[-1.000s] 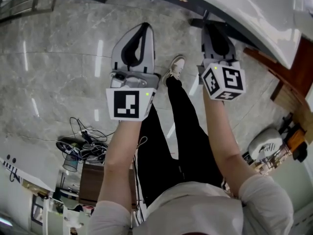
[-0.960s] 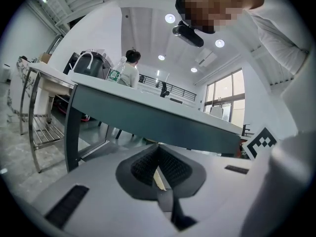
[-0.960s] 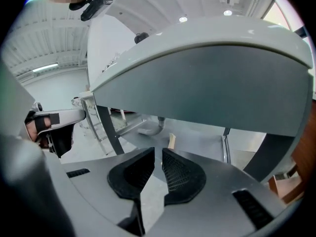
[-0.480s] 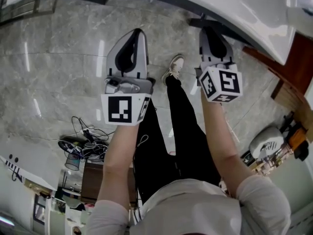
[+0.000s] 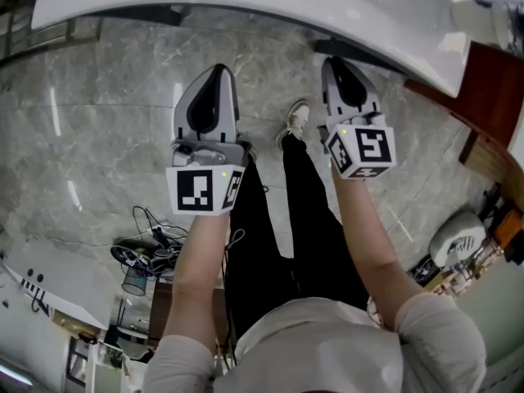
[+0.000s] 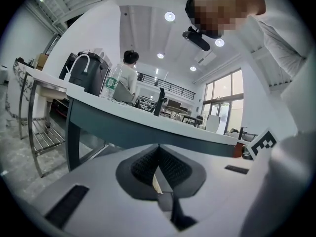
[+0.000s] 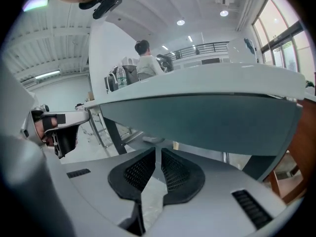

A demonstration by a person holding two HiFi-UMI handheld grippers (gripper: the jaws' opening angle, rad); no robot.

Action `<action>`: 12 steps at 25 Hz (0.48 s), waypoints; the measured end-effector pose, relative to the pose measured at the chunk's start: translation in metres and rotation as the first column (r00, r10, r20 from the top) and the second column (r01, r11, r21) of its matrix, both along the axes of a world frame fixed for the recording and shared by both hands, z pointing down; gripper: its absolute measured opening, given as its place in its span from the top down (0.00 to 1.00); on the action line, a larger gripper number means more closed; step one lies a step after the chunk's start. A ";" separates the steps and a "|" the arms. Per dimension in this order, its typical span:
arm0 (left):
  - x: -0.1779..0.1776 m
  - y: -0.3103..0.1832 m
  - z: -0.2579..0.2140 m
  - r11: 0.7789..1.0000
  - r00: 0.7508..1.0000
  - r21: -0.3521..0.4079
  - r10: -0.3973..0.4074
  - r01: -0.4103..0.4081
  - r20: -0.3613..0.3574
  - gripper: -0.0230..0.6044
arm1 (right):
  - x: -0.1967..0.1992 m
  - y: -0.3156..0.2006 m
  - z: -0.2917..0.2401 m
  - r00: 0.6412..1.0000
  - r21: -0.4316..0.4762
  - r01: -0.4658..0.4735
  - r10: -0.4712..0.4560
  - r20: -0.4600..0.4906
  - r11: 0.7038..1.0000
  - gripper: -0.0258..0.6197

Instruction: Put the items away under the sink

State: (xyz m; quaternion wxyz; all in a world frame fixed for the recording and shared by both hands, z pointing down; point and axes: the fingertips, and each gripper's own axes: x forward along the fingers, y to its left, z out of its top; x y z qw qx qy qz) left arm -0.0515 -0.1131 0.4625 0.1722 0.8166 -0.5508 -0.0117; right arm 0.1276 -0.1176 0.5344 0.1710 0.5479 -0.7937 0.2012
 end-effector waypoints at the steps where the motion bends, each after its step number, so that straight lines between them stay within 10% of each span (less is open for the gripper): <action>1: 0.000 -0.001 -0.002 1.000 1.000 -0.001 0.000 0.000 -0.006 0.96 | -0.001 -0.001 -0.004 1.000 0.003 0.001 -0.001 0.005 1.000 0.87; 12: 0.018 -0.007 -0.025 0.998 0.997 -0.003 0.070 -0.070 -0.027 0.96 | 0.002 -0.001 -0.044 1.000 0.031 -0.022 0.022 0.006 0.999 0.87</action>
